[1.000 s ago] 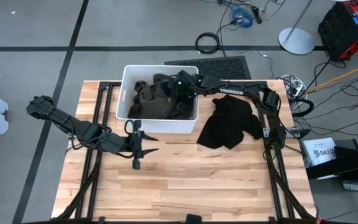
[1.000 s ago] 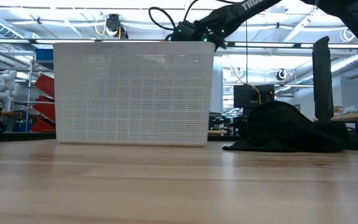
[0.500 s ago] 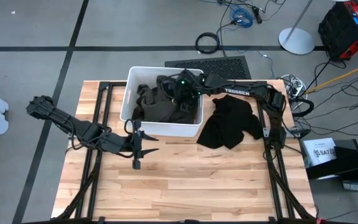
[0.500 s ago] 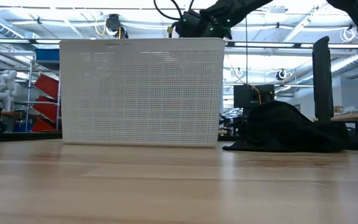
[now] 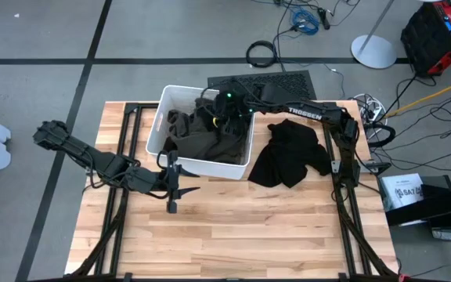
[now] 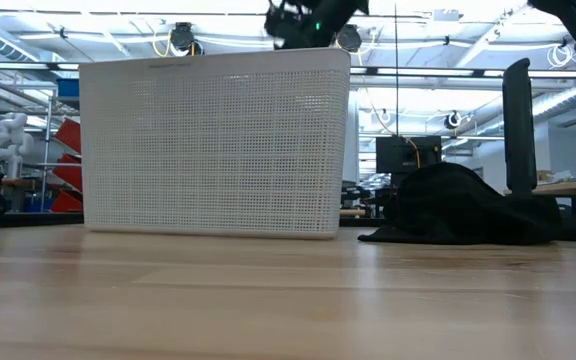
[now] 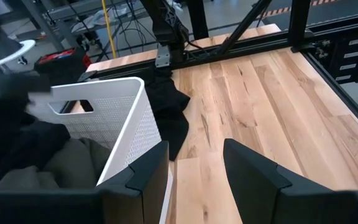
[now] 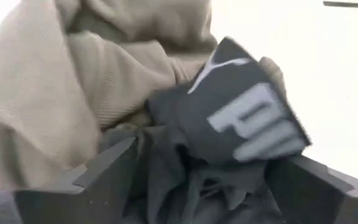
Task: Sort clothes
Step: Put the black boxer into the white laundry bin
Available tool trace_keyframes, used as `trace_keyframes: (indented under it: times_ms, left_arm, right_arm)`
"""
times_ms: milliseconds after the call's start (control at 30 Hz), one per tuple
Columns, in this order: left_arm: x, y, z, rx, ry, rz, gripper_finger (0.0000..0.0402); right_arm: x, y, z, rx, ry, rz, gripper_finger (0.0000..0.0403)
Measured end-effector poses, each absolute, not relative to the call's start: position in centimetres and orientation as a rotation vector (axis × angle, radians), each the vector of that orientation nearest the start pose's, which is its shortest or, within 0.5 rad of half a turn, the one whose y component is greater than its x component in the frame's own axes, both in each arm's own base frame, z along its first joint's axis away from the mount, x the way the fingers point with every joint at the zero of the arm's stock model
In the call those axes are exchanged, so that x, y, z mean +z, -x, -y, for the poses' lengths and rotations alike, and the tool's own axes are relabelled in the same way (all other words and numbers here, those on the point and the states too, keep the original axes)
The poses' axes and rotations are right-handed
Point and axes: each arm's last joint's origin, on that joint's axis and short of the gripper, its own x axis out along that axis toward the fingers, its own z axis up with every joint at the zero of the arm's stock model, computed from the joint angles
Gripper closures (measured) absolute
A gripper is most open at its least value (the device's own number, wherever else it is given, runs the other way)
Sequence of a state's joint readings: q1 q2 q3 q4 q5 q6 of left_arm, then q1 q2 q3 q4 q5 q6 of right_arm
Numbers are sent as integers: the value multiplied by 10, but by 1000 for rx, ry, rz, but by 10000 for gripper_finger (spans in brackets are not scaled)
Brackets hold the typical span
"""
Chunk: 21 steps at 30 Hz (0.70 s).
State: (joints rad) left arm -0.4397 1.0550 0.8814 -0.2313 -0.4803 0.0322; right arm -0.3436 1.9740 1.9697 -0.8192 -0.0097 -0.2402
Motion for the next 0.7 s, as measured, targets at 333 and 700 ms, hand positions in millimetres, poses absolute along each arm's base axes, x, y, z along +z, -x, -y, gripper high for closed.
trace_keyframes:
  times_ms: [333,700]
  left_arm:
    - [311,-211,84,34,-222,-386,238]
    - [312,-211,84,34,-218,-379,238]
  right_arm:
    - [408,-391,131,-208,121,-766,67]
    - [388,-403,142,-190,118,-804,340]
